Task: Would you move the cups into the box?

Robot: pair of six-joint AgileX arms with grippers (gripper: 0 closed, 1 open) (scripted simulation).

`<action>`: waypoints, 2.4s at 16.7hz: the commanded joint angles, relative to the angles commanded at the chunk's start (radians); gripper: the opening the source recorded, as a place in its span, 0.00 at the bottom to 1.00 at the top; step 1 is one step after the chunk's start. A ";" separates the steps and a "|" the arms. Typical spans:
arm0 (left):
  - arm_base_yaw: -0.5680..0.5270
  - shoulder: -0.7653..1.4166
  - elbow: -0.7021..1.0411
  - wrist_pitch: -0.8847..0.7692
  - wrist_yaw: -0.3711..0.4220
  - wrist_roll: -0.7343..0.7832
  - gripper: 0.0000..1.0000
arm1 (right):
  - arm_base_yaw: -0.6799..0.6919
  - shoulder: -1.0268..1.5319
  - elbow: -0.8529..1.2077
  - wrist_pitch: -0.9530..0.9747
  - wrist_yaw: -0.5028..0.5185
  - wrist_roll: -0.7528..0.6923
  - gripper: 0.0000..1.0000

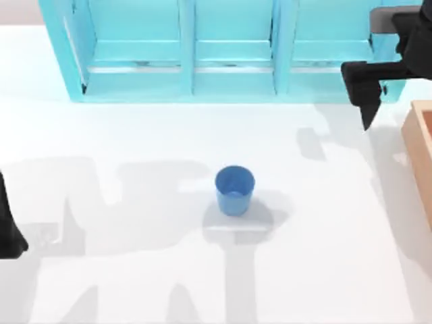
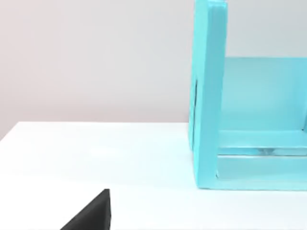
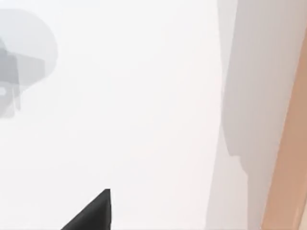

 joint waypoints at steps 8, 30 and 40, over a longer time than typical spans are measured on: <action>0.000 0.000 0.000 0.000 0.000 0.000 1.00 | 0.173 0.167 0.150 -0.006 0.005 0.196 1.00; 0.000 0.000 0.000 0.000 0.000 0.000 1.00 | 0.332 0.375 0.155 0.221 -0.018 0.402 1.00; 0.000 0.000 0.000 0.000 0.000 0.000 1.00 | 0.337 0.394 -0.033 0.428 -0.018 0.407 1.00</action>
